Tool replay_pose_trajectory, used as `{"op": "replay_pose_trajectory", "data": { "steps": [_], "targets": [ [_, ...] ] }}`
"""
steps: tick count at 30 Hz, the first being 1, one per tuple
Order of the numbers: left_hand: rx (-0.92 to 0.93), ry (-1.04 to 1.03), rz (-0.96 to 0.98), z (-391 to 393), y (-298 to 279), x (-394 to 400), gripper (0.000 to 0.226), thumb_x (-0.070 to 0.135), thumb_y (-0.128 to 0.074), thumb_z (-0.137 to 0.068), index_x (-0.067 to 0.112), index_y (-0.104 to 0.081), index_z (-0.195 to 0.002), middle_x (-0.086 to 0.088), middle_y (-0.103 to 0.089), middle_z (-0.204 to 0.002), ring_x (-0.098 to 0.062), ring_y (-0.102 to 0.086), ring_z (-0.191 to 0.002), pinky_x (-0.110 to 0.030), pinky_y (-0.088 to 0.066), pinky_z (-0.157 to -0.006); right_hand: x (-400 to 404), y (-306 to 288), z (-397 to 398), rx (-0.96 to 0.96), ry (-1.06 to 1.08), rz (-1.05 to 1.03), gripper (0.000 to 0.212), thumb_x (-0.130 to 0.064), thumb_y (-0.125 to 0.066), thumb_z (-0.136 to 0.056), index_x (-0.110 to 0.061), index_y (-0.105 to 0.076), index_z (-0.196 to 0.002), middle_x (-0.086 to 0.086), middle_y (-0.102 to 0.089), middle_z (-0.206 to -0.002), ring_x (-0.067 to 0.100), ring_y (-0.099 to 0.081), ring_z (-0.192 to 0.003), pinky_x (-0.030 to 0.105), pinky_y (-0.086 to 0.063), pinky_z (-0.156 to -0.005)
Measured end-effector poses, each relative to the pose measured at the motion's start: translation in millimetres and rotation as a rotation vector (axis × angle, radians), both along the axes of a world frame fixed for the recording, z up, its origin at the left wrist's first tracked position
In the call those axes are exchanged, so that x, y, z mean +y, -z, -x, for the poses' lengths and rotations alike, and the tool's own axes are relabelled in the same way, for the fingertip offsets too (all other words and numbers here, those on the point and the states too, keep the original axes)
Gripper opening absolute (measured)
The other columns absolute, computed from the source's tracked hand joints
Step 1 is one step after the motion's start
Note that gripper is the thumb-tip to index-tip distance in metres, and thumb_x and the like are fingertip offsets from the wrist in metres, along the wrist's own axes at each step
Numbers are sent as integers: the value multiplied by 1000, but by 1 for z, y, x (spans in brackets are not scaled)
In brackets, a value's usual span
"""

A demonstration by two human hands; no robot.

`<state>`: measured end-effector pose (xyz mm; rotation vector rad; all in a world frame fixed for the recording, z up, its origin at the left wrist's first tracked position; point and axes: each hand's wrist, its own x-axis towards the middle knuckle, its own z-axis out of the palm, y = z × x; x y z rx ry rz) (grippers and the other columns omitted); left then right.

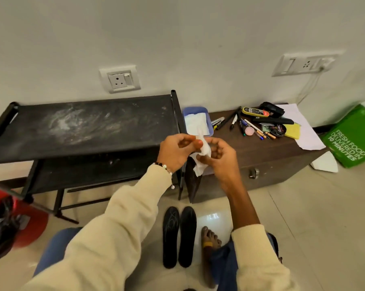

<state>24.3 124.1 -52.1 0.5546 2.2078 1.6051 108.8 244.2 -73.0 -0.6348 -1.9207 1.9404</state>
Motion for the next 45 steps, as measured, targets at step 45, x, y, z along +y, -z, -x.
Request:
{"op": "replay_pose_trajectory", "data": {
  "steps": [45],
  "targets": [
    [-863, -151, 621, -88, 368, -106, 12, 17, -62, -80, 27, -68, -79, -11, -71, -107, -34, -65, -103, -47, -52, -94, -49, 402, -109, -1068, 105, -179, 56, -32, -47, -90, -18, -37, -142, 5, -40, -147, 27, -37, -133, 43, -28, -112]
  ]
}}
